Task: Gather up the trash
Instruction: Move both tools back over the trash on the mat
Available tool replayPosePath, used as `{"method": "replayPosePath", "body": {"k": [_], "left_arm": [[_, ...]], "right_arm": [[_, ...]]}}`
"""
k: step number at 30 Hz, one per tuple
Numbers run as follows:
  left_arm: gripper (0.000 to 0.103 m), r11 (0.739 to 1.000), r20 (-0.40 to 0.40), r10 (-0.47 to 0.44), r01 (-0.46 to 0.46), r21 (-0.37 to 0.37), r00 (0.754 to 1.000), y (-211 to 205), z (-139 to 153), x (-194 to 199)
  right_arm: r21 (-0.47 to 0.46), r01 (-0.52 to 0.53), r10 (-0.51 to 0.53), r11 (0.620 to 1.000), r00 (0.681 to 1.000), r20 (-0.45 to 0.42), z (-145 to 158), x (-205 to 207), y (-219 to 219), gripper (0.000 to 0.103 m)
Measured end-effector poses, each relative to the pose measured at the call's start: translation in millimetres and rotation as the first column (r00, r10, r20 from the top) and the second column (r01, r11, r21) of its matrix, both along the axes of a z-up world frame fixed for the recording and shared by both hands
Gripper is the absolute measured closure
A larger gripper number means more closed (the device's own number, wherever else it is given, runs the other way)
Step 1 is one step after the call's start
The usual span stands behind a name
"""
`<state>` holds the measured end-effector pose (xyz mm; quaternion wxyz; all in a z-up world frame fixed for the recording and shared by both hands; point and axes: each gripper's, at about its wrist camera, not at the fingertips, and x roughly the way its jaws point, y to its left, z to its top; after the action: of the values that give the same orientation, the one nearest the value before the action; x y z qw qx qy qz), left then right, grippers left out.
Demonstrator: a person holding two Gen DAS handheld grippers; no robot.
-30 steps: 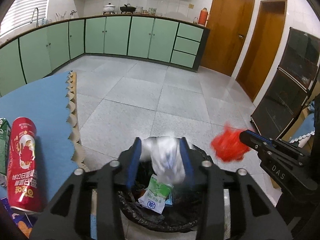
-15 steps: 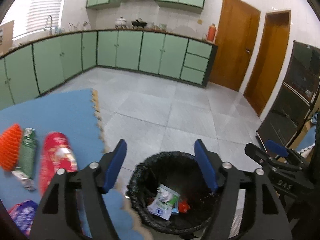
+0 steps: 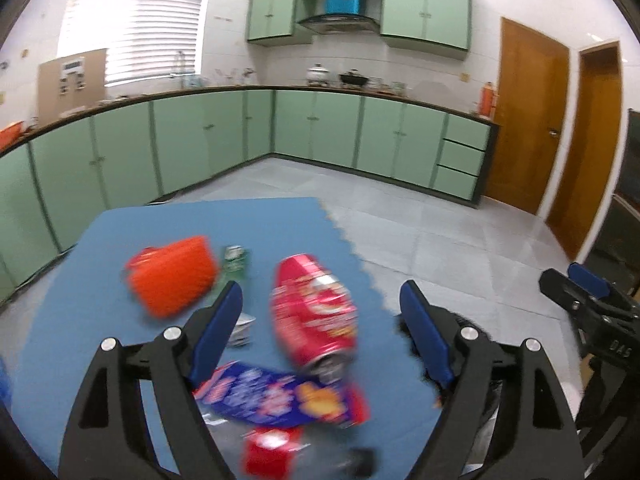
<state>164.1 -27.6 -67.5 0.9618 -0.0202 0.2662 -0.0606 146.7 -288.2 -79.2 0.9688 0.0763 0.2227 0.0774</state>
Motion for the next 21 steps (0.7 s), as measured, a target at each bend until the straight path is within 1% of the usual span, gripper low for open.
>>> {"method": "replayPosePath", "body": {"k": [7,12,16,21], "left_arm": [[0.025,0.996,-0.036,0.091,-0.09,0.016,0.995,50,-11,-24],[0.025,0.992,-0.043,0.123,-0.121,0.039,0.992,67,-23,-41],[0.025,0.99,-0.069,0.139,-0.138,0.03,0.988,79,-35,-50],[0.025,0.987,-0.088,0.158,-0.157,0.018,0.983,82,-44,-57]], "right_arm": [[0.003,-0.086,0.086,0.996,0.996,0.002,-13,-12,42,0.008],[-0.023,-0.138,0.137,0.99,0.99,-0.014,-26,-17,69,0.011],[-0.031,-0.193,0.192,0.981,0.981,-0.032,-38,-23,85,0.013],[-0.031,-0.267,0.265,0.963,0.963,-0.053,-54,-29,102,0.019]]}}
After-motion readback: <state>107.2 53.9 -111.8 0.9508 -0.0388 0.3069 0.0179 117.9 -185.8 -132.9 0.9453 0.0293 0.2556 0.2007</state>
